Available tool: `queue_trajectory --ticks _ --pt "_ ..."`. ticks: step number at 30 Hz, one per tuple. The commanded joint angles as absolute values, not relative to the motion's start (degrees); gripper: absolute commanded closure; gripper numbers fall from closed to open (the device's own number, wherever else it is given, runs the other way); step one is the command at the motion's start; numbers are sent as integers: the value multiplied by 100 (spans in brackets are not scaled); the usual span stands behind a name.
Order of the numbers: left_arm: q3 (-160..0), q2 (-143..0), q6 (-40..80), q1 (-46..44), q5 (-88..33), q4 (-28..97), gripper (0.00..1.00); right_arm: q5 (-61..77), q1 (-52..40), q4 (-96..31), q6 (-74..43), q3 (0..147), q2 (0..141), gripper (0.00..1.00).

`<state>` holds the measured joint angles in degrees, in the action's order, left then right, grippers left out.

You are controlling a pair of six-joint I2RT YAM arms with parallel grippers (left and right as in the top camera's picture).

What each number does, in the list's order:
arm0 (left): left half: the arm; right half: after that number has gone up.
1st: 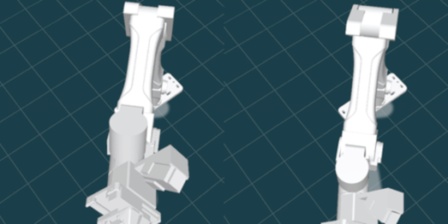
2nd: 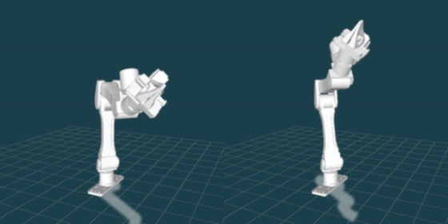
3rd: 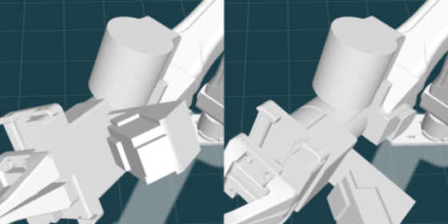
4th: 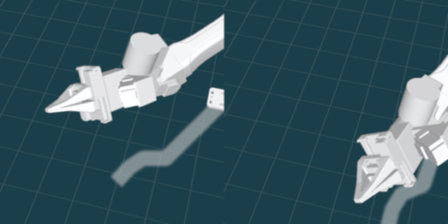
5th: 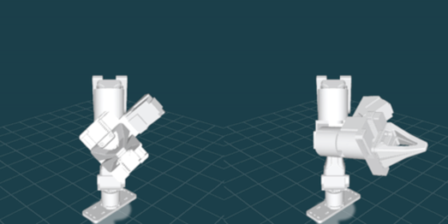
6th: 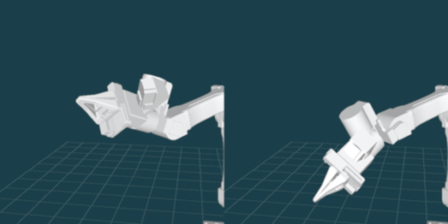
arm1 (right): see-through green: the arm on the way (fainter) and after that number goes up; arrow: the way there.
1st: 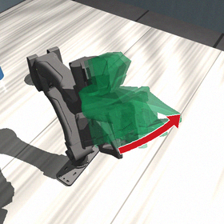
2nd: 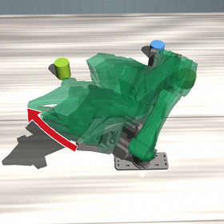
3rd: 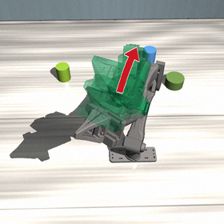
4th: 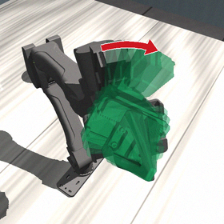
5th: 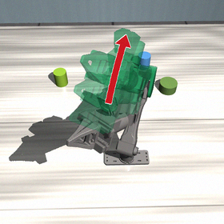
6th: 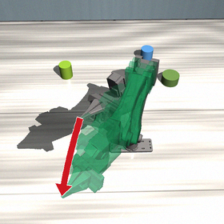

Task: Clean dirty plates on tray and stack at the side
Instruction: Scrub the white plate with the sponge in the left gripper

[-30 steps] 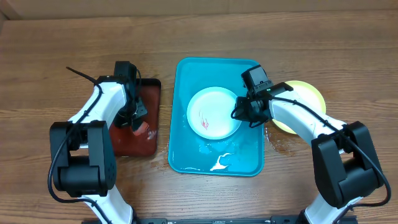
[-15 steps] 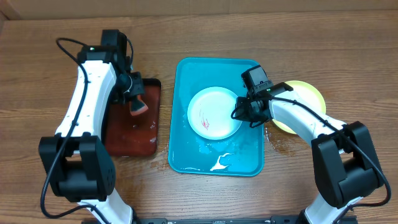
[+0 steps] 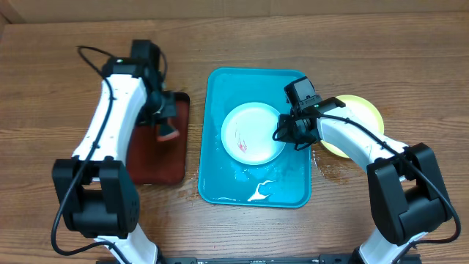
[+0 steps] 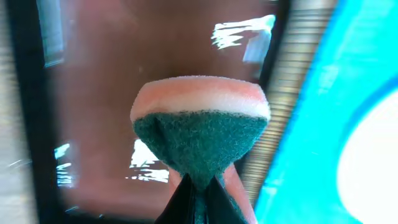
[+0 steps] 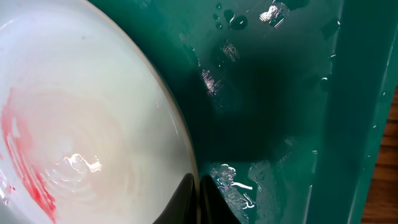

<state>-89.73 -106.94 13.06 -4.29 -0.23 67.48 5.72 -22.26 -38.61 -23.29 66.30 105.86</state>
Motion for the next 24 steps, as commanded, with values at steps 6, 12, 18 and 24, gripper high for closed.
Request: queue_trajectory --ticks 6,12,18,24 --pt "-9190 -10866 1776 -1966 -1492 5402 96 526 -2244 -3820 -2257 6595 10582 96" --pt "-9159 -11585 2191 -2696 -893 4591 96 526 -2244 -3817 -2257 6595 10582 96" --pt "-9166 -12162 2311 -2823 -239 4720 96 526 -2244 -3824 -2257 6595 10582 96" --pt "-9168 -12193 2939 -2541 659 5553 96 526 -2244 -3822 -2255 6595 10582 96"
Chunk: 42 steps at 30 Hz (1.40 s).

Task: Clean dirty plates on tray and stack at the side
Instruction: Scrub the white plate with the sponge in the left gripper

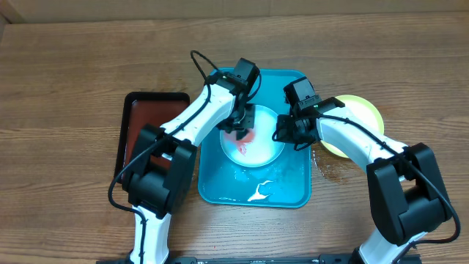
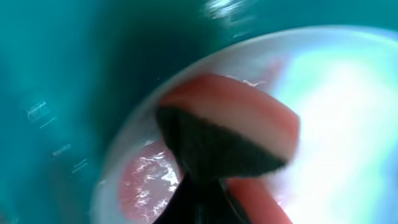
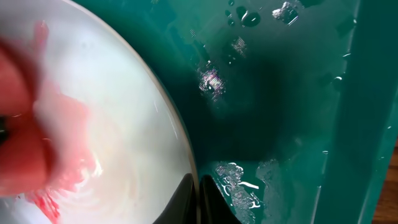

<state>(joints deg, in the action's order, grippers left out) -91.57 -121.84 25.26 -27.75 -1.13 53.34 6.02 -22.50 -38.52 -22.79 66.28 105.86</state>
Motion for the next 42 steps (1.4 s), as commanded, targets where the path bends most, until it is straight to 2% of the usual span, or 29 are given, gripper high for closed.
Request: queue_trajectory --ticks 1,4,12,14,20,27,32,38,42 --pt "-9168 -12197 2910 -2486 655 5583 96 526 -2244 -3820 -2255 6595 10582 96" --pt "-9168 -12197 2718 -2410 388 5564 96 526 -2244 -3822 -2257 6595 10582 96" --pt "-9120 -12258 2206 -2703 -2517 4862 96 521 -2244 -3776 -2578 6595 10582 96" --pt "-9115 -12258 2206 -2847 -2639 4810 96 521 -2244 -3730 -2582 6595 10582 96" --pt "-9115 -12258 2309 -3041 -2237 5054 96 523 -2244 -3739 -2582 6595 10582 96" --pt "-9118 -12258 2749 -2847 652 6173 96 523 -2244 -3734 -2582 6595 10582 96" --pt "-9124 -12258 2731 -2803 1898 6254 96 523 -2244 -3739 -2580 6595 10582 96" --pt "-9135 -12258 2724 -2801 1413 5841 96 523 -2244 -3741 -2580 6595 10582 96" --pt "-9111 -12258 2724 -2799 -423 5083 96 521 -2244 -3774 -2576 6595 10582 96"
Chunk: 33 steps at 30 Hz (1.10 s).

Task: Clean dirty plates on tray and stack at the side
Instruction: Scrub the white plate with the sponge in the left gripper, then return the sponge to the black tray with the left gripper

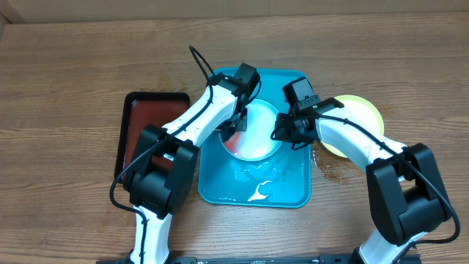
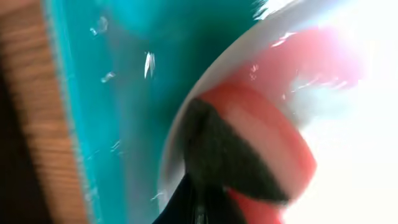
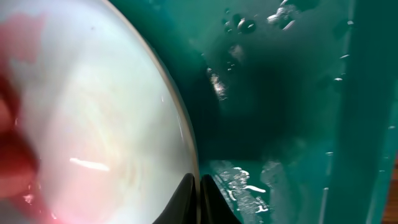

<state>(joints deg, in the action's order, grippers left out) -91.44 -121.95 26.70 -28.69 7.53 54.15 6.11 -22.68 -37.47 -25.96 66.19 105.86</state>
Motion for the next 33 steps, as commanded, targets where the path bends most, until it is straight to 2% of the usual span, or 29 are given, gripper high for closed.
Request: queue_trajectory --ticks 1,5,11,15,24,33 --pt "-9100 -12258 2729 -2808 -939 4875 96 523 -2244 -3785 -2576 6595 10582 96" --pt "-9076 -12357 2849 -2941 -2171 4180 96 523 -2244 -3800 -2574 6595 10582 96" --pt "-9076 -12621 2893 -3050 -2532 3913 96 523 -2244 -3800 -2574 6595 10582 96" --pt "-9096 -12591 2895 -2871 -2198 4289 96 523 -2244 -3841 -2574 6595 10582 96" --pt "-9275 -12234 2829 -2399 -91 5811 96 523 -2244 -3865 -2576 6595 10582 96" --pt "-9275 -10930 2744 -2285 -139 6469 96 521 -2244 -3896 -2574 6595 10582 96"
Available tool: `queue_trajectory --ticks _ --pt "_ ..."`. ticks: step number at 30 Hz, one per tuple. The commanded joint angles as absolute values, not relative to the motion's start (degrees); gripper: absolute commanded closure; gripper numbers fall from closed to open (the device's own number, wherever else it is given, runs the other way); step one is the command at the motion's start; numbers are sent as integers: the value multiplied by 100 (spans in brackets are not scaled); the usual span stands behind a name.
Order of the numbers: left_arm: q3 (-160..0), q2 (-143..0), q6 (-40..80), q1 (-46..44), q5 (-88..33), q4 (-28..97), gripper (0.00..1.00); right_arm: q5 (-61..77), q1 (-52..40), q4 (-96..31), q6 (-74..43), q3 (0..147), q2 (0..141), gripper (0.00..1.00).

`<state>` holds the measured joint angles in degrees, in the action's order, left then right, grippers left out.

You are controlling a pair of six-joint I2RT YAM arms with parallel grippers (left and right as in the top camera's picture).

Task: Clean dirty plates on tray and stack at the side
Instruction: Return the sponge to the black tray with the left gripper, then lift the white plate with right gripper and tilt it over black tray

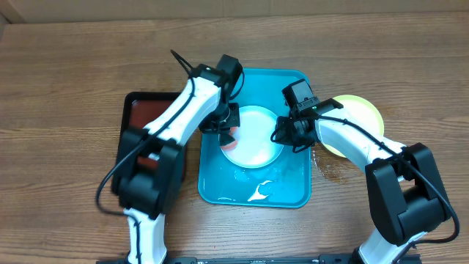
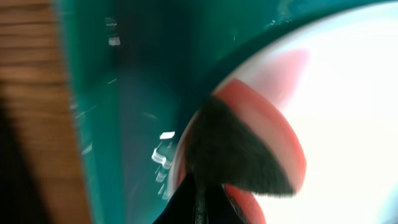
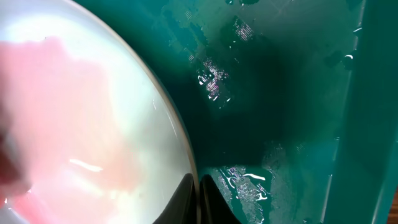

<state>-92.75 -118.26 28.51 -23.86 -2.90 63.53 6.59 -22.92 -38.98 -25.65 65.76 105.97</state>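
Note:
A white plate (image 1: 253,137) lies in the teal tray (image 1: 255,192). Its face looks white in the overhead view, with a pink blur over it in the right wrist view (image 3: 81,143). My left gripper (image 1: 226,133) is shut on a pink sponge with a dark green scouring side (image 2: 242,146), pressed on the plate's left rim (image 2: 348,81). My right gripper (image 3: 199,199) is shut on the plate's right rim, one finger on each side of the edge. A yellow-green plate (image 1: 360,117) lies on the table right of the tray.
A dark red tray (image 1: 139,117) sits left of the teal tray. Water and white foam (image 1: 260,191) lie on the teal tray's floor near its front. Wet patches mark the wooden table (image 1: 326,170) by the tray's right side.
The left gripper and sponge have moved from the plate's lower left to its left rim, at the plate's edge. The right gripper still grips the rim.
The left gripper first held the sponge over the dark red tray while the plate bore red smears and the right gripper pinched its rim. Then the sponge was on the plate's middle, then its lower left, now its left rim. The plate's face now looks mostly white.

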Motion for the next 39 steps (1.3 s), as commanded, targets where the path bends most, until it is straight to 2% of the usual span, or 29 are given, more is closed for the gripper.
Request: queue_trajectory --ticks 1,6,10,15,21,26,31,32,36,37,38,39 --pt "-9275 -10680 2665 -2220 -132 6549 96 521 -2244 -3907 -2574 6595 10582 96" --pt "-9273 -9688 2349 -1605 462 6971 96 281 -2239 -3909 -2576 6602 10582 96" --pt "-9212 -9612 2187 -921 827 7251 96 217 -2102 -4248 -2508 6956 10541 96" --pt "-8420 -9819 2095 -287 832 6790 96 115 -1684 -5085 -2259 7800 10315 96" --pt "-7568 -10055 2021 106 556 6292 96 -1114 -880 -6237 -2237 8722 10064 96" --pt "-7601 -10049 1935 126 436 6294 96 -486 -480 -6208 -1525 8790 9953 96" --pt "-7712 -10012 1922 128 172 6298 96 539 -609 -6237 -969 8783 9955 96" --pt "-7752 -9996 1922 130 172 6320 93 591 -692 -6230 -969 8783 9955 96" --pt "-8108 -9920 1925 193 163 6705 30 611 -1116 -6143 -952 8783 9955 96" --pt "-8246 -9880 1922 211 161 6836 6 609 -1260 -6095 -947 8783 9955 96" --pt "-8388 -9845 1922 233 158 6965 0 609 -1428 -6036 -891 8785 9955 96" --pt "-8552 -9795 1922 259 141 7102 0 585 -1581 -5986 -862 8788 9955 96"
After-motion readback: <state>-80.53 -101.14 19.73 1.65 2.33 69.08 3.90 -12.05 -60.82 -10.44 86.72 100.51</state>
